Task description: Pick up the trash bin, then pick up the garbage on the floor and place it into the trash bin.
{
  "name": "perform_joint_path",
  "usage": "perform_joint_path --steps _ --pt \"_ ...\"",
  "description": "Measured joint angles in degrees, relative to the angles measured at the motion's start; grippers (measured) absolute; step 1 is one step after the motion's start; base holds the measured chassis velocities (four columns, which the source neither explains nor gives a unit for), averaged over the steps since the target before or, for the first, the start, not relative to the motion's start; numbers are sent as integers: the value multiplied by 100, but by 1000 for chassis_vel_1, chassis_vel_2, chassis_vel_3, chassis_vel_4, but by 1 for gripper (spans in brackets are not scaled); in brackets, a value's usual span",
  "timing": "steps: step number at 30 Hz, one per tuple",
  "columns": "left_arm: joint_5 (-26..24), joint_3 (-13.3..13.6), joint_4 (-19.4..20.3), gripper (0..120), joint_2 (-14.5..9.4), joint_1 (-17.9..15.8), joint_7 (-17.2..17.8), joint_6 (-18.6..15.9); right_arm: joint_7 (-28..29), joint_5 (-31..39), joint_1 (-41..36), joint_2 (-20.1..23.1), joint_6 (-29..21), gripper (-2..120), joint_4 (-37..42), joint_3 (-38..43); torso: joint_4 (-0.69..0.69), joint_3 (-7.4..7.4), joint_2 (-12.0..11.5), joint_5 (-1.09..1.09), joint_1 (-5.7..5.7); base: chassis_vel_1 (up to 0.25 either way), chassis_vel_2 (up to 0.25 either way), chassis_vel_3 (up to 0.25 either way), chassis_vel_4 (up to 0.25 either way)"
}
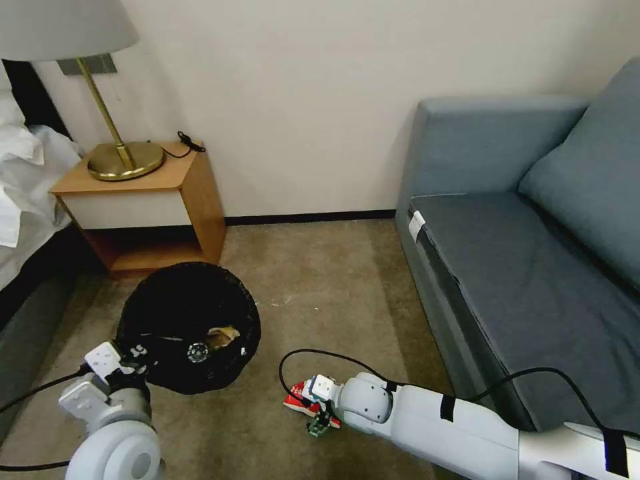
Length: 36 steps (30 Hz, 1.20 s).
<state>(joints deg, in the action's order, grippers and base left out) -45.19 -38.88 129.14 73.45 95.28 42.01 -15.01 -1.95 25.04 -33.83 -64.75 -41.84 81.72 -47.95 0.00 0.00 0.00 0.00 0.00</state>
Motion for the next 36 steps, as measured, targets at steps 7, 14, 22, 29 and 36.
perform_joint_path --steps 7,14,22,29,36 --pt "11 15 16 2 -8 2 0 3 48 6 -59 5 30 50 -22 67 0 0 0 0 0 0 0 0 0" --pt "5 18 19 2 -53 -24 0 3 131 25 -148 40 93 20 -15 136 0 0 0 0 0 0 0 0 0" --pt "-13 50 19 2 -44 -74 8 3 181 337 -363 170 22 0 392 878 0 0 0 0 0 0 0 0 0" --pt "13 53 79 2 8 -1 11 3 349 782 -550 347 10 0 890 2167 1 0 0 1 0 0 0 0 0" --pt "12 -15 153 2 -43 62 11 10 571 1145 -452 584 93 0 973 3012 0 0 0 -1 0 0 0 0 0"
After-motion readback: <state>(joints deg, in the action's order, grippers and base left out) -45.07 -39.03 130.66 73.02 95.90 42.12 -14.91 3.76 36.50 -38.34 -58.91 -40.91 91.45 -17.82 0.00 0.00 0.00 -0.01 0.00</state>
